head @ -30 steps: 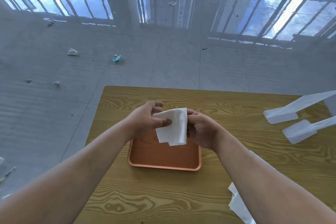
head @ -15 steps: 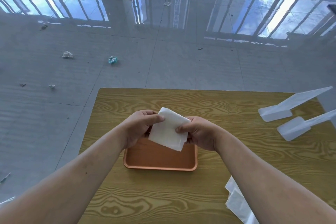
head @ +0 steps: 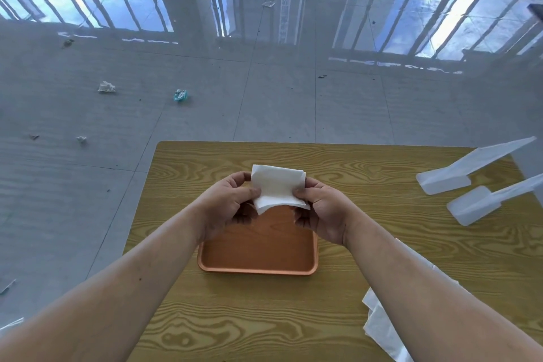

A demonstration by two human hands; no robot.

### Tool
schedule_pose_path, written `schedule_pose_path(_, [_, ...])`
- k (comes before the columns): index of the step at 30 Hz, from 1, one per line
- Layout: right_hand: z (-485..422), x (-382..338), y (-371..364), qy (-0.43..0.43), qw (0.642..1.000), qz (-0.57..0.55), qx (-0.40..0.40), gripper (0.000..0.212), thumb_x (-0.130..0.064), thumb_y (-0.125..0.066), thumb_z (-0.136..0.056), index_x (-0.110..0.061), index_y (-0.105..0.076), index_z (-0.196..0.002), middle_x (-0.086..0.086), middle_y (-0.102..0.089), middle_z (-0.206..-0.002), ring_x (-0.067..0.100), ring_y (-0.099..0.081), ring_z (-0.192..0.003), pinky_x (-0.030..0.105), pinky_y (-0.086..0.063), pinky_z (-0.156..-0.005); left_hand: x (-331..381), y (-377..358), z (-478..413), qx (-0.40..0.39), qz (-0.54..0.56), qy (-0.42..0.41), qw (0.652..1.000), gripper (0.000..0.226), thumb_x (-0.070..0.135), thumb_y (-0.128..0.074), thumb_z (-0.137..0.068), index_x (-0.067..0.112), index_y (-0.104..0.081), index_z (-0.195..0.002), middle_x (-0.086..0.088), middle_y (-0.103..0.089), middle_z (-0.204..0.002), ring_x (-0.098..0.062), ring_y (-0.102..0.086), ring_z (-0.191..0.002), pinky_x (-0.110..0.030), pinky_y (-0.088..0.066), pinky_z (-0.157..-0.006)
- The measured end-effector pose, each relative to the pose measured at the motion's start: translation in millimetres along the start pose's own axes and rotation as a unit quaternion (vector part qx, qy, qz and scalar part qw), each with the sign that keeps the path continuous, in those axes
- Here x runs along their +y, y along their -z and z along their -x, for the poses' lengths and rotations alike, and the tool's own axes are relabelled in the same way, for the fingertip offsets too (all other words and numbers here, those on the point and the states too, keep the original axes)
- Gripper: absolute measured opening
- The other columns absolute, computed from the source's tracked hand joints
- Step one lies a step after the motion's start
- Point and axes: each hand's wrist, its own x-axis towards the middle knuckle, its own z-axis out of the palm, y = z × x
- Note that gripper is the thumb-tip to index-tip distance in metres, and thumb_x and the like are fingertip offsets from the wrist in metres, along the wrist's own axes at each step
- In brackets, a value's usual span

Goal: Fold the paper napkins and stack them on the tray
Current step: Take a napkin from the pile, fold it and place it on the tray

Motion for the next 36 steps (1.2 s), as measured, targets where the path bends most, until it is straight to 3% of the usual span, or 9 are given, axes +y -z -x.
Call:
schedule_pose_path(4, [0,-1,1,0.013,1.000,-0.011,-0.020,0.042,0.004,-0.041,-0.101,-0.013,-0.079,-0.093,0.015,-0.069,-0.080,0.024,-0.061,-0.060,0.035,-0.052,-0.056,-1,2,-1,0.003,0.008,-0.011,1.000,0.021,0.009,-0.055,-0.102,0.015,-0.075,-0.103,-0.014,-0.072,-0.092,-0.017,-0.066,-0.068,-0.031,-0.054,-0.059])
schedule_pose_path(9, [-2,-2,2,-0.002,1.000,0.005,-0.016,0.033,-0.018,-0.047,-0.099,-0.007,-0.078,-0.102,0.018,-0.072,-0.103,0.026,-0.065,-0.077,0.036,-0.054,-0.064,-8,5,-8,0.012,-0.013,-0.011,1.000,0.023,0.032,-0.059,-0.098,0.015,-0.075,-0.101,-0.007,-0.074,-0.094,-0.016,-0.069,-0.078,-0.036,-0.051,-0.077])
schedule_pose_path(11, [-7,2,3,0.005,0.999,0.041,-0.003,0.023,-0.006,-0.057,-0.098,-0.010,-0.074,-0.113,0.018,-0.067,-0.104,0.023,-0.063,-0.072,0.032,-0.055,-0.059,-14,8,-13,0.021,-0.030,-0.020,0.999,0.012,0.014,-0.072,-0.093,0.014,-0.071,-0.105,-0.010,-0.069,-0.096,-0.019,-0.066,-0.078,-0.034,-0.052,-0.072])
schedule_pose_path(13, [-15,10,4,0.008,0.998,0.067,0.017,0.037,0.010,-0.058,-0.093,-0.011,-0.067,-0.122,0.017,-0.066,-0.098,0.020,-0.063,-0.066,0.030,-0.055,-0.055,-21,10,-19,0.035,-0.043,-0.023,0.998,0.032,-0.004,-0.074,-0.089,0.014,-0.067,-0.114,-0.019,-0.066,-0.098,-0.030,-0.063,-0.086,-0.041,-0.055,-0.074])
schedule_pose_path(17, [-35,34,5,-0.004,0.994,0.085,0.071,0.033,0.014,-0.063,-0.091,0.000,-0.066,-0.120,0.016,-0.071,-0.095,0.021,-0.068,-0.070,0.034,-0.057,-0.066,-45,15,-38,0.095,-0.071,-0.010,0.993,0.042,-0.003,-0.081,-0.084,0.017,-0.067,-0.119,-0.024,-0.074,-0.110,-0.025,-0.073,-0.086,-0.040,-0.063,-0.081])
schedule_pose_path(24, [-70,88,12,-0.034,0.964,0.209,0.160,0.005,0.000,-0.069,-0.090,-0.005,-0.069,-0.087,0.016,-0.071,-0.074,0.017,-0.065,-0.053,0.034,-0.059,-0.056,-106,33,-78,0.172,-0.261,0.034,0.949,0.016,0.033,-0.086,-0.083,0.020,-0.076,-0.084,0.002,-0.078,-0.071,-0.013,-0.067,-0.061,-0.034,-0.058,-0.062])
schedule_pose_path(27, [-84,100,10,-0.029,0.937,0.302,0.174,0.007,-0.009,-0.065,-0.088,-0.008,-0.069,-0.082,0.014,-0.075,-0.070,0.021,-0.066,-0.055,0.050,-0.063,-0.069,-121,37,-88,0.180,-0.302,0.034,0.935,0.011,0.033,-0.081,-0.085,0.025,-0.074,-0.083,0.004,-0.078,-0.072,-0.015,-0.072,-0.067,-0.045,-0.063,-0.072])
schedule_pose_path(31, [-90,107,5,0.013,0.866,0.459,0.197,0.020,-0.029,-0.063,-0.089,-0.017,-0.065,-0.105,0.000,-0.073,-0.091,0.020,-0.069,-0.082,0.043,-0.059,-0.075,-132,36,-92,0.202,-0.360,0.015,0.911,0.029,0.046,-0.076,-0.085,0.030,-0.063,-0.106,0.011,-0.071,-0.097,-0.008,-0.068,-0.081,-0.036,-0.056,-0.066])
schedule_pose_path(36, [-73,127,6,0.238,0.717,0.625,0.196,0.047,-0.022,-0.065,-0.090,-0.013,-0.054,-0.135,0.010,-0.061,-0.128,0.031,-0.056,-0.116,0.044,-0.049,-0.102,-146,30,-76,0.201,-0.549,-0.147,0.798,0.062,0.049,-0.060,-0.093,0.023,-0.044,-0.146,-0.003,-0.048,-0.148,-0.026,-0.049,-0.132,-0.041,-0.045,-0.104])
